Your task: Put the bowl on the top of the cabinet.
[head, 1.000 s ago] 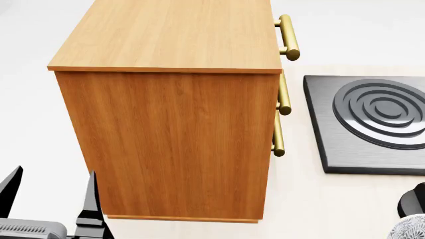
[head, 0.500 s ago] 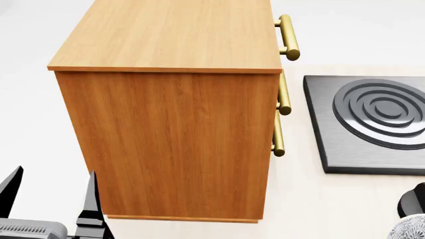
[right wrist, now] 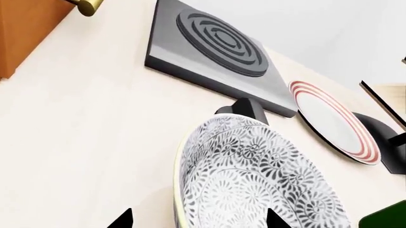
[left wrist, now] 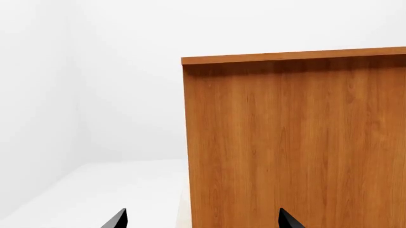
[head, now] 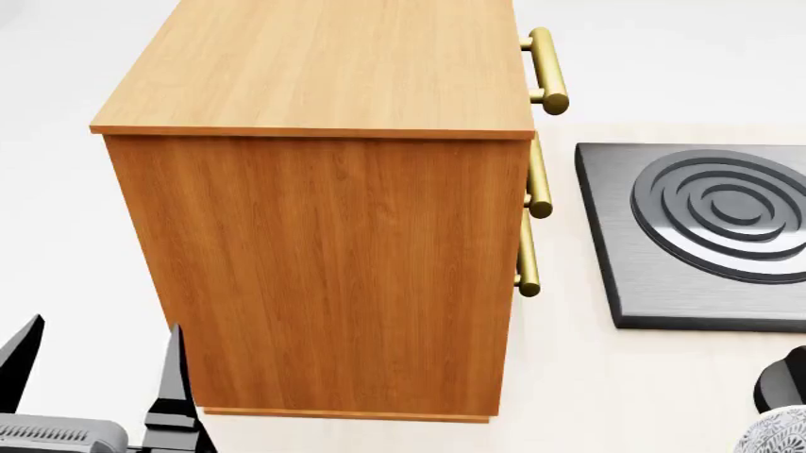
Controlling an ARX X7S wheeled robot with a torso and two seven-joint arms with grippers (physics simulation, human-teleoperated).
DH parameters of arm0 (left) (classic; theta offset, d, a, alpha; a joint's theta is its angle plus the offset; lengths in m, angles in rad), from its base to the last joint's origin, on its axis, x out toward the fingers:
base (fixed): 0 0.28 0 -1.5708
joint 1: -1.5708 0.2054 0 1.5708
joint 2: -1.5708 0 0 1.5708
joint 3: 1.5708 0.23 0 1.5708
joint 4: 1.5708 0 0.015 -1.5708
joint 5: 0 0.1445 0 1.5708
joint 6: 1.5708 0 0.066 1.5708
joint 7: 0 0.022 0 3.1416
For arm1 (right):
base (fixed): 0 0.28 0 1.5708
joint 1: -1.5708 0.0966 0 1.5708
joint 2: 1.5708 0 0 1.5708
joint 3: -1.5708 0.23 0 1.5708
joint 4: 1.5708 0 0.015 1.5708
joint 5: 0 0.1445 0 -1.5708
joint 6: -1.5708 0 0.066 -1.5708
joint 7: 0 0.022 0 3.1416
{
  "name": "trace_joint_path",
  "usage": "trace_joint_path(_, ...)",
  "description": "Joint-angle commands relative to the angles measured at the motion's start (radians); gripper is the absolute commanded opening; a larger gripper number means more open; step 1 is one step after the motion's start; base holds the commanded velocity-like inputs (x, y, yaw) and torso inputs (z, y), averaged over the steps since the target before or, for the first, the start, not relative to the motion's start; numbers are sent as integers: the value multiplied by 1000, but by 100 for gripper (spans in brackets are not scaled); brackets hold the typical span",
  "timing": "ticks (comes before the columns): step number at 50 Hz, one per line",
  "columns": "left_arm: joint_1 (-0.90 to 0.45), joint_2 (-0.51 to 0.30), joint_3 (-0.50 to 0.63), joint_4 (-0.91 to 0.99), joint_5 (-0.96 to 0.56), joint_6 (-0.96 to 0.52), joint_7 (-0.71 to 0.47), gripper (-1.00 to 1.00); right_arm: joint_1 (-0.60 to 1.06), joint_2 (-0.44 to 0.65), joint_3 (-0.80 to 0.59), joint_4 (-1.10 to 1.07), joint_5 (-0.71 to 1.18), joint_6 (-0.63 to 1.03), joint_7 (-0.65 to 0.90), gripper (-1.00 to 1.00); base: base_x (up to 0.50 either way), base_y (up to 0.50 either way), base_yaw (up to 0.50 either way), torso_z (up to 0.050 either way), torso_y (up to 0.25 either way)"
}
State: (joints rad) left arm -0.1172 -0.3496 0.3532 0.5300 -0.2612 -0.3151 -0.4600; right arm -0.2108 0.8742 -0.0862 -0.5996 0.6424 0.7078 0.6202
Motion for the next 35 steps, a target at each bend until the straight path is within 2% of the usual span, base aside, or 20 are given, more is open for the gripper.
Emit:
trace_joint_path(1, -1, -2, 2, -2, -2, 3, -2, 100, 7, -3, -5, 10, -4, -2, -2, 100, 0, 0, 0, 0, 0)
trace_joint_path(35, -7, -6, 12, -9, -6, 3, -10, 100, 38, -21, -42, 56, -25, -7, -17, 100, 0, 0, 0, 0, 0)
